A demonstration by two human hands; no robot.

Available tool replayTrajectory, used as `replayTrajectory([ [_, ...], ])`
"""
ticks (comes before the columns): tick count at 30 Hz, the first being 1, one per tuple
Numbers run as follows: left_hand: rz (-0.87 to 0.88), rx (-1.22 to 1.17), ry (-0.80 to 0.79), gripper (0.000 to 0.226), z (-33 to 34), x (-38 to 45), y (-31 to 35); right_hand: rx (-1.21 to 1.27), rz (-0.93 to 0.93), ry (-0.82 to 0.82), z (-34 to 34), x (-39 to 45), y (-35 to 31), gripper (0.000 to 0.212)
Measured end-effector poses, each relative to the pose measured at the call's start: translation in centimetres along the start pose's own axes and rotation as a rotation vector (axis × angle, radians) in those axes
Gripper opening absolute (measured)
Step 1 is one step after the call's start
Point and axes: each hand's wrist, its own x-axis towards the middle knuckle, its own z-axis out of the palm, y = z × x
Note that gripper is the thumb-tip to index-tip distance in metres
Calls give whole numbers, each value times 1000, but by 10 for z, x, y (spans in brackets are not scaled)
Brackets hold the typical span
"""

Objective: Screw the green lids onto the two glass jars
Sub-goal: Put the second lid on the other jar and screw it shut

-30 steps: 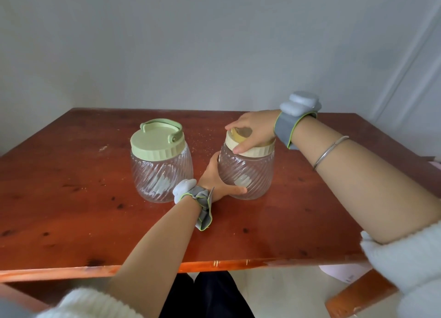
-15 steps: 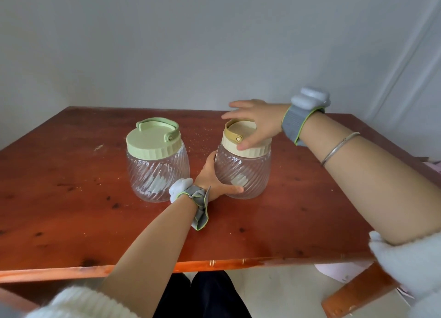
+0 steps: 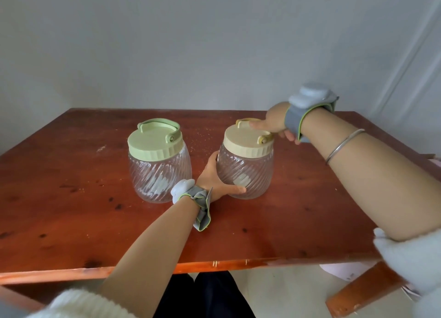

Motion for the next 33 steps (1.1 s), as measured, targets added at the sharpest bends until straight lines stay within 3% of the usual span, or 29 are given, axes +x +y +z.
replayTrajectory([
  [4,-4,10,15,115,1,1,-2,64,-309,159,8,9,12,70],
  [7,1,16,20,115,0,1,-2,80,-448,15,13,12,9,88],
  [11,0,6,22,116,-1,3,-2,164,-404,32,17,21,3,89],
  [15,1,-5,11,116,0,2,-3,37,-169,79,17,11,-11,82],
  [19,-2,8,15,116,1,2,-3,91,-78,54,5,-5,-14,81],
  [22,-3,13,13,116,1,2,-3,40,-103,90,-4,-7,-5,74],
  [24,-3,12,12,116,1,2,-3,31,-222,164,-1,4,-2,66],
  [27,-4,5,8,117,0,2,-3,148,-463,48,7,11,0,71],
  [30,-9,4,7,118,1,2,-4,268,-481,-72,12,13,1,77],
  [33,-7,5,10,117,0,3,-5,331,-377,33,20,13,-7,67],
])
